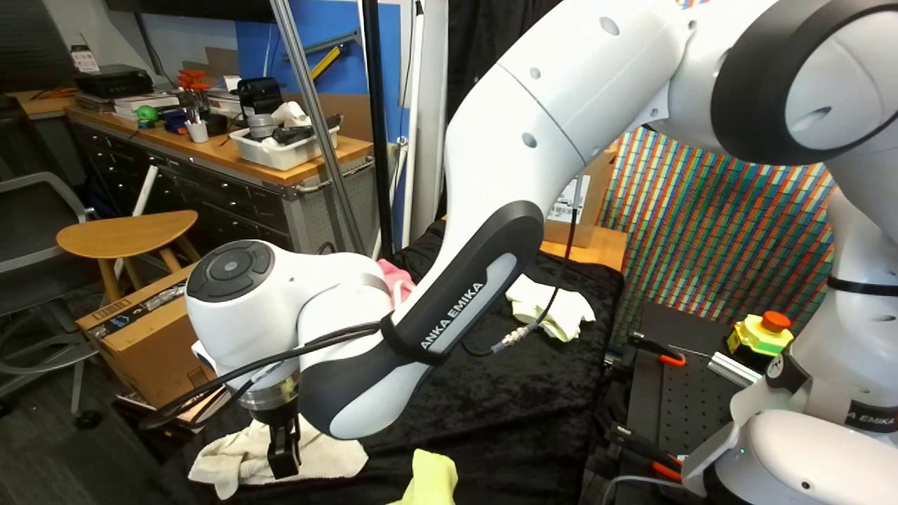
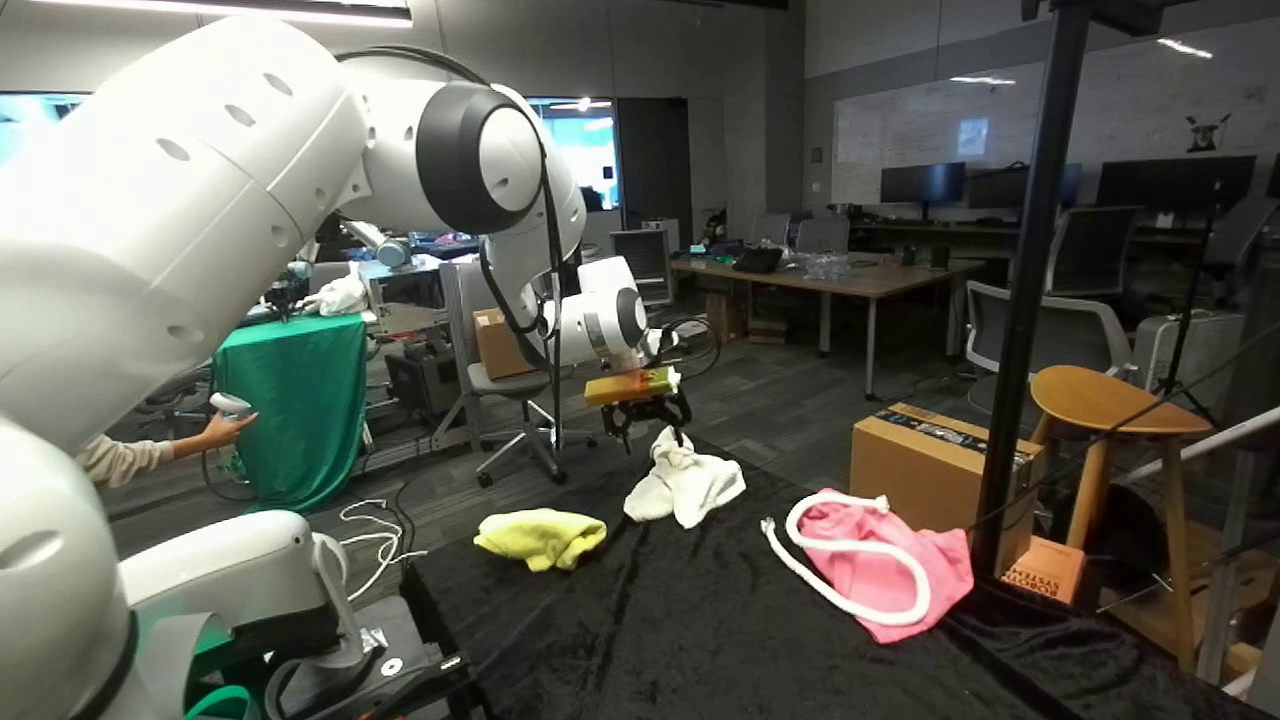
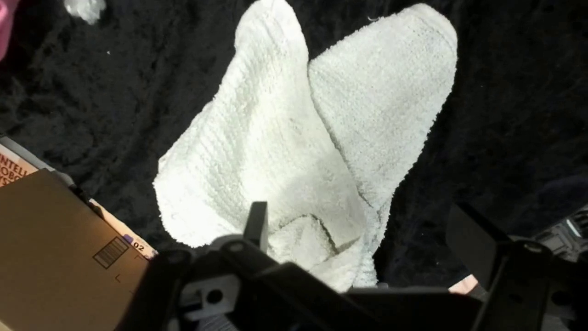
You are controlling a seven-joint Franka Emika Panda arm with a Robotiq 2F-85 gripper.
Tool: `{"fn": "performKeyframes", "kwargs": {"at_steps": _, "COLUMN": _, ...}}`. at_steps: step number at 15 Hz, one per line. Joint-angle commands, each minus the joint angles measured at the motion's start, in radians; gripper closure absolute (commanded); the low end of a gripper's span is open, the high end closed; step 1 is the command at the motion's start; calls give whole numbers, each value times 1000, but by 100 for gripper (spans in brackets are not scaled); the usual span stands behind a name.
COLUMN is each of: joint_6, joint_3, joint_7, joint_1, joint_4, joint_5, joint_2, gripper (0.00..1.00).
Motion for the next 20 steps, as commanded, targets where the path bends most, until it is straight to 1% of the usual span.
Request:
{"fn": "performKeyframes", "kwargs": {"at_steps": 1, "joint_6": 19, "joint_3": 2, "joint_7": -23, "joint_1": 12, "joint_4": 89, "joint_5": 62, "joint_2": 59, "gripper": 0}}
{"fn": "performKeyframes", "kwargs": {"at_steps": 8, "joint_6": 97, "joint_3": -19, "joint_7": 9, "joint_1": 25, "joint_4": 158, "joint_5": 104, "joint_2": 130, "gripper": 0}}
{"fn": "performKeyframes", "kwargs": {"at_steps": 10, "joint_6": 97, "joint_3": -28, "joint_7": 9, "joint_1": 24, "joint_4": 187, "joint_5": 120, "joint_2": 158, "gripper": 0}}
{"fn": "performKeyframes", "kwargs": {"at_steps": 13, "joint_6": 93, "joint_3": -58, "joint_7": 19, "joint_1": 31, "joint_4": 225, "joint_5": 120, "joint_2": 193, "gripper": 0}}
{"fn": "performKeyframes", "kwargs": {"at_steps": 16, "joint_6": 86, "joint_3": -72, "joint_7": 17, "joint_1": 27, "joint_4": 248, "joint_5": 120, "joint_2": 217, "gripper": 0}}
{"fn": "performKeyframes", "kwargs": {"at_steps": 17, "joint_6": 83, "joint_3": -74, "joint_7": 15, "joint_1": 26, "joint_4": 252, "joint_5": 121, "joint_2": 220, "gripper": 18}}
{"fn": "performKeyframes", "kwargs": {"at_steps": 20, "joint_6": 79, "joint_3": -84, "joint_7": 16, "joint_1": 26, "joint_4": 274, "joint_5": 121, "joint_2": 235, "gripper": 42}}
